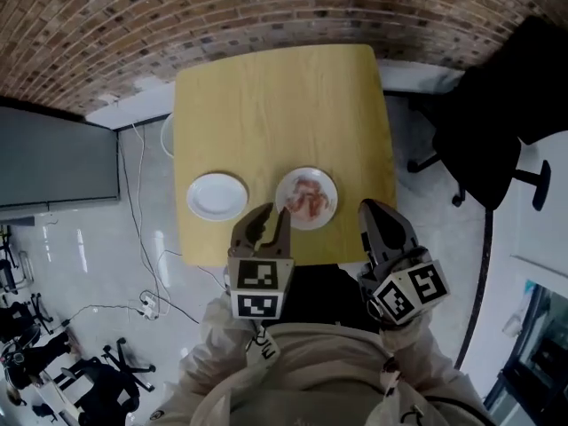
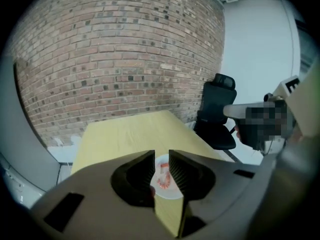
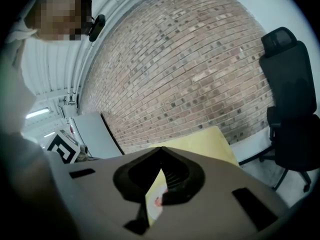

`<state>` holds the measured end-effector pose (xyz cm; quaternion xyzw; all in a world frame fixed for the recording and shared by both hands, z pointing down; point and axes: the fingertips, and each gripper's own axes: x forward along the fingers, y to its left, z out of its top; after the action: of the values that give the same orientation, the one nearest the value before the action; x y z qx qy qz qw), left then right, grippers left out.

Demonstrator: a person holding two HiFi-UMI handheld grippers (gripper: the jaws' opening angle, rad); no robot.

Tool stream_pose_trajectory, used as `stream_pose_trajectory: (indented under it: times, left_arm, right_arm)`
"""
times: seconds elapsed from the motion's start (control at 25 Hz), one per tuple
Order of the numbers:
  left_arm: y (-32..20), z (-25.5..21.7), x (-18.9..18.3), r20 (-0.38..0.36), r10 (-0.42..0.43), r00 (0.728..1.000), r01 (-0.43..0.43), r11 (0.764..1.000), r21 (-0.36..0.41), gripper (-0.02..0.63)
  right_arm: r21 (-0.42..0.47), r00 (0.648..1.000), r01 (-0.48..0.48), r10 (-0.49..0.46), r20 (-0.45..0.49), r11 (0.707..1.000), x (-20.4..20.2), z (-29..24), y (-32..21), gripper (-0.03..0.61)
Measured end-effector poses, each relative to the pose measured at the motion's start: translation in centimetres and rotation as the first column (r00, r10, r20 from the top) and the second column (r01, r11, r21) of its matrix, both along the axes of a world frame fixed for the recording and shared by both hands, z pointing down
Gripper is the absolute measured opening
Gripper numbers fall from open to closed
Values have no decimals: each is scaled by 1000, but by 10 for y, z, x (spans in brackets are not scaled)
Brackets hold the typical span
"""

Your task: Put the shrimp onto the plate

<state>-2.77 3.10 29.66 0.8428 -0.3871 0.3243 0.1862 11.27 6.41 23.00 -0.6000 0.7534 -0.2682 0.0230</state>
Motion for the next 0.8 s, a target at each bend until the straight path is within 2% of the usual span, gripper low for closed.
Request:
stream_pose_trajectory:
  times: [0.2, 0.36, 0.56, 0.8]
  left_arm:
    - [-15, -59, -31, -40, -23, 999, 27, 995, 94, 62]
    - [-20, -114, -42, -99, 1, 995, 17, 984, 179, 34]
    - [-33, -175, -53, -159, 14, 987, 37, 949, 314, 23]
    - [-41, -230, -71, -252, 0, 968, 105, 910, 402, 12]
  right_arm:
    - [72, 998, 25, -21, -52, 997, -27, -58, -12, 23]
    - [132, 996, 48, -37, -84, 990, -48, -100, -19, 24]
    - [211, 991, 69, -43, -127, 975, -68, -150, -29, 23]
    - [283, 987, 67, -23, -157, 957, -86, -197, -35, 23]
